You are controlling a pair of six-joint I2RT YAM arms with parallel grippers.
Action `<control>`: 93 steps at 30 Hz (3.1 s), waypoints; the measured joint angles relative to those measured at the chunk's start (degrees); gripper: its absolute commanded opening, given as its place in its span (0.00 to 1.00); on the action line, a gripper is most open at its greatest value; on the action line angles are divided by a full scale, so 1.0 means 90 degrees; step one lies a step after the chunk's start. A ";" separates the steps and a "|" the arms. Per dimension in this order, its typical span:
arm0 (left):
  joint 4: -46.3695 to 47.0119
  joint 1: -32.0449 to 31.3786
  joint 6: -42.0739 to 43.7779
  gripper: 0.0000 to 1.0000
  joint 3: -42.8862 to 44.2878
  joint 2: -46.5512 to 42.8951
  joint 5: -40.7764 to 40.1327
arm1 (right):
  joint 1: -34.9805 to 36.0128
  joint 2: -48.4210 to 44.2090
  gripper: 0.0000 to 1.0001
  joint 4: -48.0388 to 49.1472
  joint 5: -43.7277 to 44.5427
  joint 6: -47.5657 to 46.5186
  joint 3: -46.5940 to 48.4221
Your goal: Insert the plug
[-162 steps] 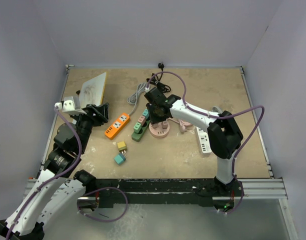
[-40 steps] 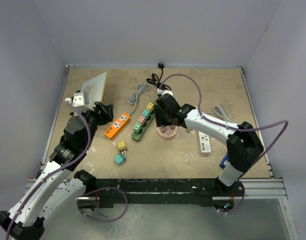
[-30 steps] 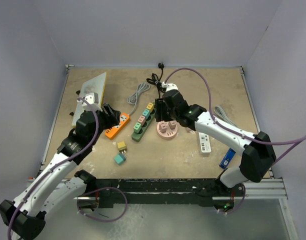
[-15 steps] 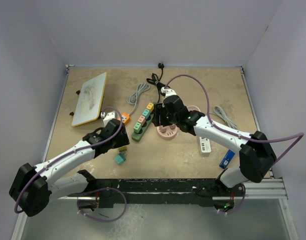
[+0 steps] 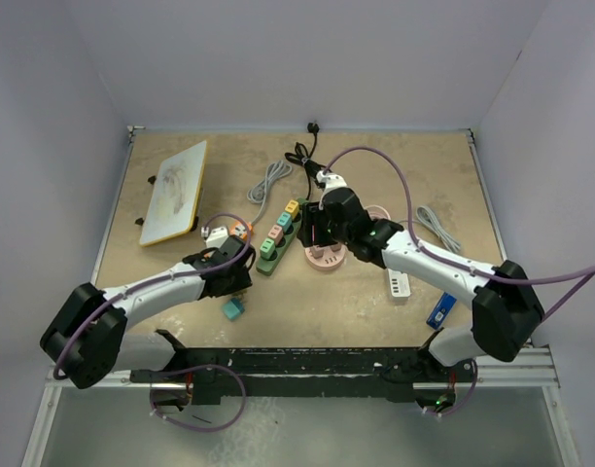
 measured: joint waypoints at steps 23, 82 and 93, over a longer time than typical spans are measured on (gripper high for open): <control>0.3024 -0.0005 0.2798 0.35 0.0787 -0.1557 0.1477 | -0.0384 -0.1144 0.57 0.0248 -0.0777 0.0758 -0.0270; 0.4898 -0.0041 0.5243 0.60 0.0750 -0.2863 0.2242 | -0.1358 -0.2030 0.00 -0.1025 0.1880 0.0367 -0.0141; 0.3759 -0.0041 0.4184 0.63 0.0250 -0.3954 0.1110 | -0.2924 -0.2011 0.00 -0.1394 0.2079 0.0882 -0.1443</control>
